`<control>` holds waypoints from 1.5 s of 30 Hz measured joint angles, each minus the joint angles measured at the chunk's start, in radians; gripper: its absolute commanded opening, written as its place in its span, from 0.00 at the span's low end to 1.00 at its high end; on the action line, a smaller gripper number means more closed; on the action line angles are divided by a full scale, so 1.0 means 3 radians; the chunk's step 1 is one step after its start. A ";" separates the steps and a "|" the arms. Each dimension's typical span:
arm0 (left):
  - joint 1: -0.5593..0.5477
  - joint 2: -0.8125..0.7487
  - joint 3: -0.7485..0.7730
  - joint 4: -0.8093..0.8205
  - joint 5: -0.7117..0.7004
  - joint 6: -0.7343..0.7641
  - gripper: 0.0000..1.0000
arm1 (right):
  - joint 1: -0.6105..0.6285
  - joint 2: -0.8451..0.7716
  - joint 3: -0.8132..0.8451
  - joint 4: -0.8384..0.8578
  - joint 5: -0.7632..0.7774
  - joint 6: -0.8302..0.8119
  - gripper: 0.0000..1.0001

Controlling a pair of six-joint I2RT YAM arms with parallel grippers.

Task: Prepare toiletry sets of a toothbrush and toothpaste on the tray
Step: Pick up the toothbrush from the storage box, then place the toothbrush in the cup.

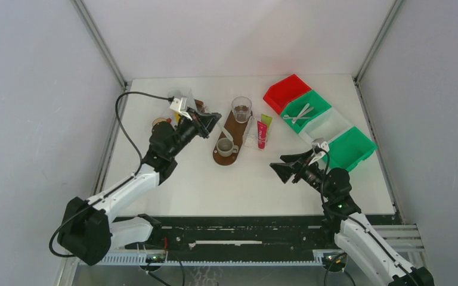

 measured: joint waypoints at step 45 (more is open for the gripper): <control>0.0085 0.2913 0.3157 -0.1419 -0.0997 -0.0184 0.00 | -0.0411 -0.0178 -0.0074 -0.0028 -0.0179 0.0294 0.73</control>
